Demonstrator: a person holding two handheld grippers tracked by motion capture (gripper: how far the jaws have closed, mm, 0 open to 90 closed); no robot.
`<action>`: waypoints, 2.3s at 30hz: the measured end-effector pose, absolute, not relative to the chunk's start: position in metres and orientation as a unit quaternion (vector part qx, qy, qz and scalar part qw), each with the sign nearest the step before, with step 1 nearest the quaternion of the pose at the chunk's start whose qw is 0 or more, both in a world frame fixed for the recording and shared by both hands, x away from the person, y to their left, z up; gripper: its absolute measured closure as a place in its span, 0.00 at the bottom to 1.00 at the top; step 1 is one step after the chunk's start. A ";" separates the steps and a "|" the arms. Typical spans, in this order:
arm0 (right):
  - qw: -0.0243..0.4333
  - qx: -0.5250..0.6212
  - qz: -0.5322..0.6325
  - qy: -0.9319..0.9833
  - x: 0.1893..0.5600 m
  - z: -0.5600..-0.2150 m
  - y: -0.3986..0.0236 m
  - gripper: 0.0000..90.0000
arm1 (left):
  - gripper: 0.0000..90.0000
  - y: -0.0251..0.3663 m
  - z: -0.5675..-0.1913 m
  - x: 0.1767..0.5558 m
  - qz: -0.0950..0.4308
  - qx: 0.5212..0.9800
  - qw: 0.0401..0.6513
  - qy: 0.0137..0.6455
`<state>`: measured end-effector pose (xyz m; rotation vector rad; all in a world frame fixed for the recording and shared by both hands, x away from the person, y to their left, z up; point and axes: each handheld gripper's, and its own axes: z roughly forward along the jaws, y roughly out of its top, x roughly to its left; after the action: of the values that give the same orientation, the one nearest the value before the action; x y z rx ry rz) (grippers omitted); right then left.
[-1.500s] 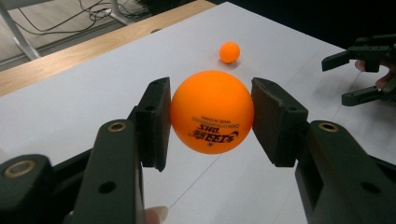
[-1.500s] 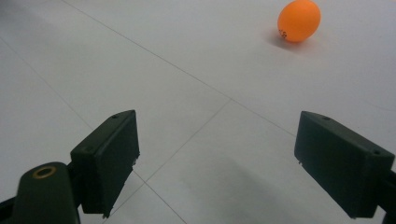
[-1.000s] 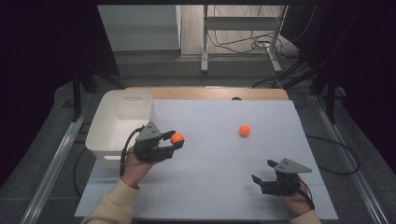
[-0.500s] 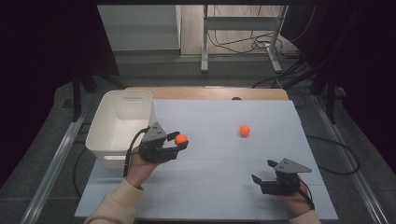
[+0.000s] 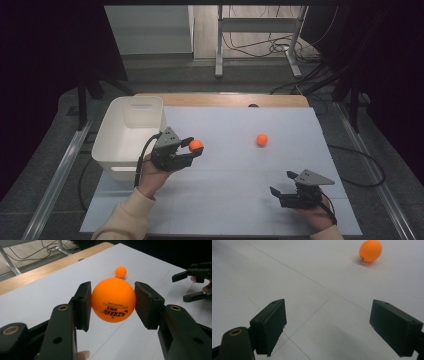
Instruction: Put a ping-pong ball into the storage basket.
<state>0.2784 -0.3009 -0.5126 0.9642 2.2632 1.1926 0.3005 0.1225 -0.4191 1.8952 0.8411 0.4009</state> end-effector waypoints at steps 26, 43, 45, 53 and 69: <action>0.202 0.345 0.431 0.809 0.278 -0.511 -0.300 0.16 | 0.56 0.165 -0.383 0.308 0.210 0.754 0.492 0.381; 0.201 0.346 0.431 0.808 0.279 -0.511 -0.300 0.16 | 0.56 0.185 -0.373 0.319 0.234 0.742 0.483 0.402; 0.201 0.347 0.435 0.806 0.279 -0.511 -0.301 0.16 | 0.56 0.187 -0.374 0.321 0.236 0.740 0.481 0.408; 0.203 0.349 0.434 0.806 0.279 -0.511 -0.301 0.16 | 0.56 0.199 -0.377 0.332 0.241 0.735 0.468 0.428; 0.202 0.348 0.433 0.807 0.279 -0.511 -0.301 0.16 | 0.56 0.221 -0.377 0.348 0.254 0.728 0.444 0.457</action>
<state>0.2793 -0.3007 -0.5112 0.9726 2.2526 1.2096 0.3475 0.2208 -0.3773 1.8039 1.1329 0.6298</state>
